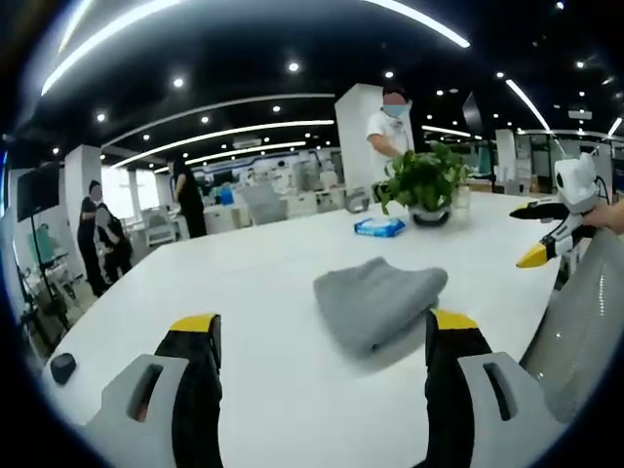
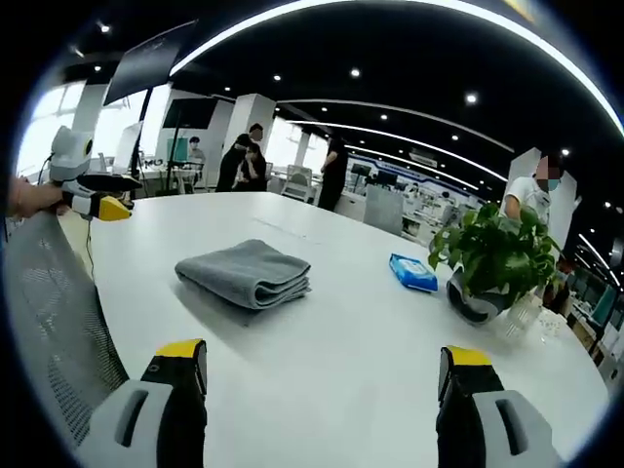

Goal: Open the folded towel by lifting each exposed corner and separating the folded layers until the towel lies flat within the target outline without major curled edges

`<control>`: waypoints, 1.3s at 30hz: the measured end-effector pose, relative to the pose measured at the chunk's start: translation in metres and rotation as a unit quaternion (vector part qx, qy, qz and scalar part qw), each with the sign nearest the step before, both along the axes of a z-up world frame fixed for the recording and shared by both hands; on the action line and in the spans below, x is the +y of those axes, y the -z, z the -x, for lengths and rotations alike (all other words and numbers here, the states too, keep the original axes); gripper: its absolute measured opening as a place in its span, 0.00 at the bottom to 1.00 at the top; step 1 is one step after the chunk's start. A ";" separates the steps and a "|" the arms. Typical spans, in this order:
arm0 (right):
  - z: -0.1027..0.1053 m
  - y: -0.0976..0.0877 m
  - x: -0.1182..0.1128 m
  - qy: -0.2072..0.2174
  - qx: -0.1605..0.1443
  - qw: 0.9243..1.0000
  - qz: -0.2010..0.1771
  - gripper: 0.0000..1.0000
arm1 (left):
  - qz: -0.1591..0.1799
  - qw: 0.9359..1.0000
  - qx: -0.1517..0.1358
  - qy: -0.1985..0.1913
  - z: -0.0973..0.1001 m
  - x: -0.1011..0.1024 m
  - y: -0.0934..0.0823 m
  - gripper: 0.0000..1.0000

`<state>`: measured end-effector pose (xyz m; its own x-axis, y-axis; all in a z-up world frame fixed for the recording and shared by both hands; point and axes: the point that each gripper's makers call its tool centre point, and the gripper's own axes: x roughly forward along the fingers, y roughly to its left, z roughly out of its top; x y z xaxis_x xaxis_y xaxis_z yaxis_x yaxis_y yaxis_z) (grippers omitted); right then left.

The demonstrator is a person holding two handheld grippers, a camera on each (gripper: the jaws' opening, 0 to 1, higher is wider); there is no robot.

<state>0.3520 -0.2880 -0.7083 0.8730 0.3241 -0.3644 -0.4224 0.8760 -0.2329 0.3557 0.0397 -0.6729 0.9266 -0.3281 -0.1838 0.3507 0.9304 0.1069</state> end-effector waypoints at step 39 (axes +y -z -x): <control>0.001 0.002 0.003 0.002 0.015 1.000 -0.024 1.00 | -0.012 1.000 0.014 0.000 0.000 0.001 0.007 0.85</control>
